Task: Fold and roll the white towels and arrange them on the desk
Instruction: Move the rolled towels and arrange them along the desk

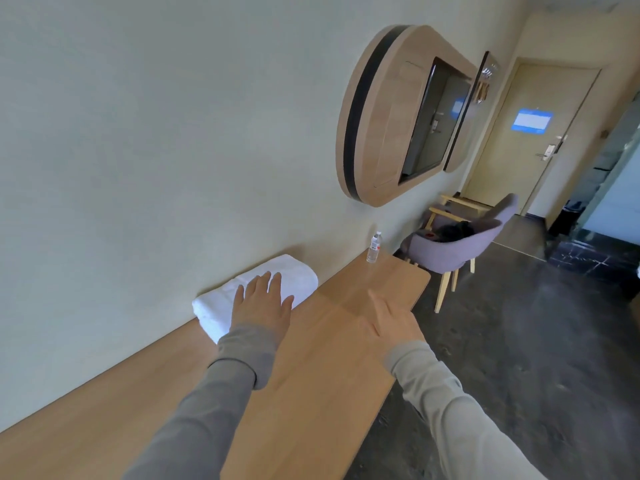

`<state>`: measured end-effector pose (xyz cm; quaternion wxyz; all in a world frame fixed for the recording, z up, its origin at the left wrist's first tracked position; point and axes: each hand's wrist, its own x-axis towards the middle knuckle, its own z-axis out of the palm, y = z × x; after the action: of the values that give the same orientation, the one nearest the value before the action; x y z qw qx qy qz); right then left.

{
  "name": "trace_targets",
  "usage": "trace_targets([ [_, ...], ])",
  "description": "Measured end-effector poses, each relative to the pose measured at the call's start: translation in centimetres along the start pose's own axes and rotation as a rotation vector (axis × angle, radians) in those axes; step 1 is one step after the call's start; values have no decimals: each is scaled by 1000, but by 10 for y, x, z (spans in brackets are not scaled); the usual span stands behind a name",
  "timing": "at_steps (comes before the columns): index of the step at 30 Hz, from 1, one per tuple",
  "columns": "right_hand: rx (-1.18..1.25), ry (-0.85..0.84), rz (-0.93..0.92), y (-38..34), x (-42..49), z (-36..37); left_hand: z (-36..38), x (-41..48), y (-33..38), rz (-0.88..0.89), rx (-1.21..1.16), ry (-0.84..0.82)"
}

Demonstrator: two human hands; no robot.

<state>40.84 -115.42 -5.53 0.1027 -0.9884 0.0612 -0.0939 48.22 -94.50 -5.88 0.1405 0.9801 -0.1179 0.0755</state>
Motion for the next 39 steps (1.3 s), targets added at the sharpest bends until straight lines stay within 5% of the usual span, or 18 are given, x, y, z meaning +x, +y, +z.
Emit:
trace_targets([
  [16, 144, -183, -368, 15, 235, 100, 69, 112, -42, -466, 101, 26],
  [22, 322, -398, -407, 32, 292, 146, 123, 133, -25, -901, -513, 225],
  [25, 517, -524, -253, 41, 302, 182, 157, 133, -26, -1276, -898, 309],
  [29, 915, -699, 272, 60, 310, 228, 189, 133, -31, -1607, -1394, 448],
  [33, 1196, -816, 715, 83, 316, 263, 215, 144, -39, -1724, -1679, 515],
  [39, 1363, -873, 923, 76, 334, 285, 238, 165, -49, -1694, -2025, 658],
])
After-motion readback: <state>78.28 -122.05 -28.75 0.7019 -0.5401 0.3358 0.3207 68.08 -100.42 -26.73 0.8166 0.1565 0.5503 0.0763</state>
